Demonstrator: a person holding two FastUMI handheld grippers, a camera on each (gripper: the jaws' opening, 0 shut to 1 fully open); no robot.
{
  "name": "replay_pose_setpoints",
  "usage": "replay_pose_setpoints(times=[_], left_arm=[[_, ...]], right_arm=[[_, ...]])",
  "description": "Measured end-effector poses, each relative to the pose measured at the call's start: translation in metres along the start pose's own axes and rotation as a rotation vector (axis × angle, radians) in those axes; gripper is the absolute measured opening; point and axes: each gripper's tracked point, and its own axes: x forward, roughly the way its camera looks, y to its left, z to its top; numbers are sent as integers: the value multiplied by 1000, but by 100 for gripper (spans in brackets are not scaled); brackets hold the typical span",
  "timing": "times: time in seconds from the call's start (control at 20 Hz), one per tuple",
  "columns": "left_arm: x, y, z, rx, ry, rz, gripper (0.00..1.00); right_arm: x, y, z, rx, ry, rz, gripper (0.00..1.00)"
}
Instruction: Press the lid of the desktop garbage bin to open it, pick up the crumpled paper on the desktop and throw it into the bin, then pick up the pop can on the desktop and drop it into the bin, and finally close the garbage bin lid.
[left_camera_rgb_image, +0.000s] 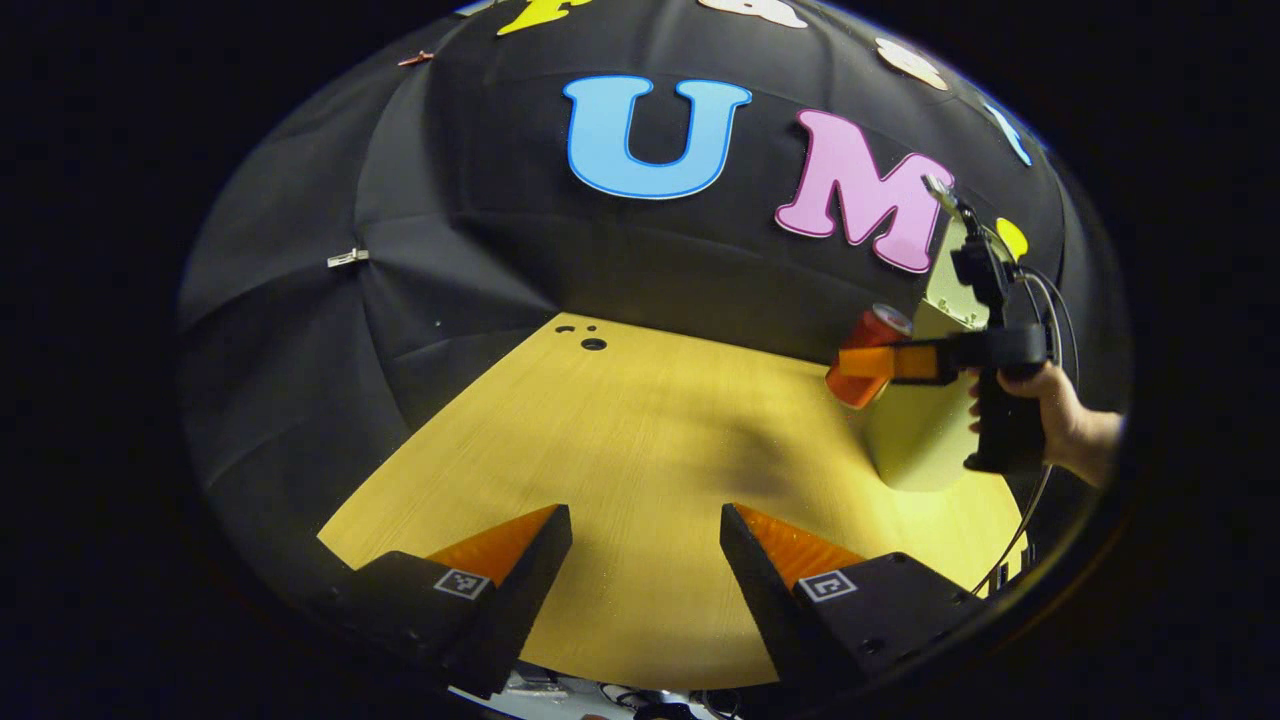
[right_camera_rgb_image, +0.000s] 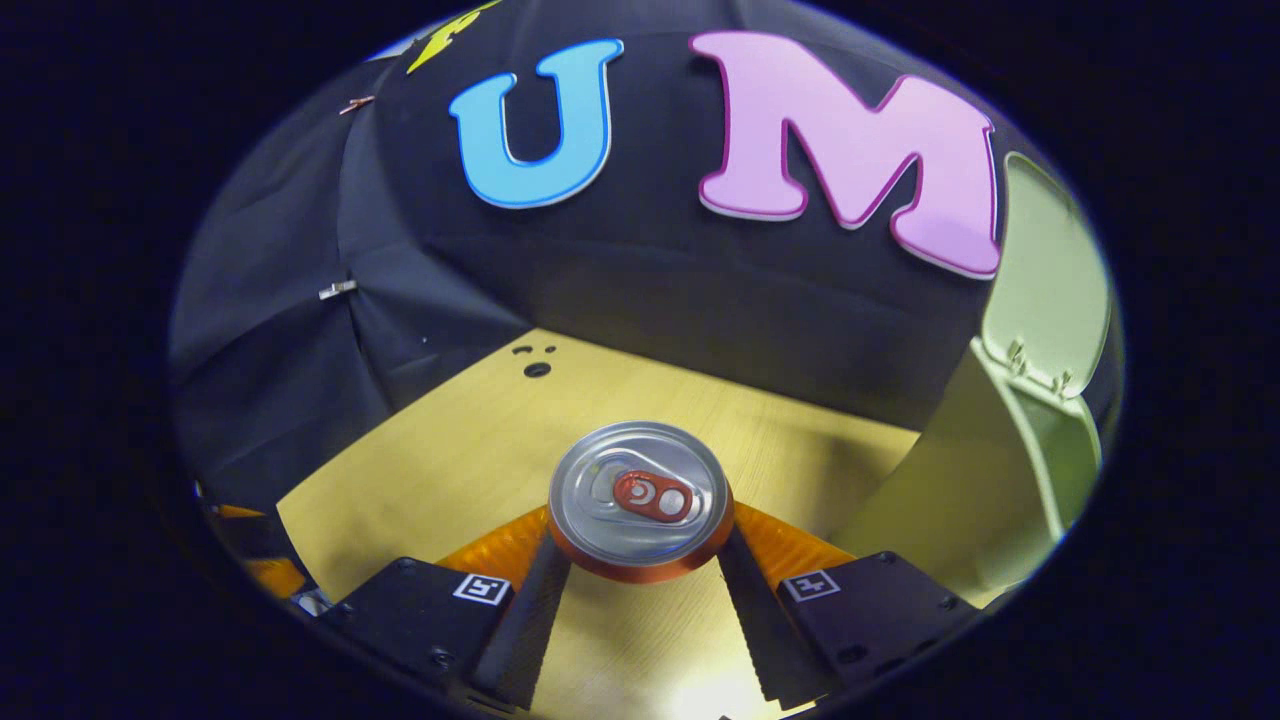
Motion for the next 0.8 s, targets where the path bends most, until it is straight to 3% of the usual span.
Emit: replay_pose_setpoints(times=[0.2, 0.4, 0.8], left_arm=[[-3, 3, 1, -27, -11, -74, 96], [-5, 14, 7, -29, -34, -119, 96], [-4, 26, 17, -16, -53, -139, 96]], right_arm=[[-41, -11, 49, 22, -74, -50, 83], [-79, -44, 89, 54, -150, -149, 83], [-127, -113, 109, 108, -205, -310, 83]])
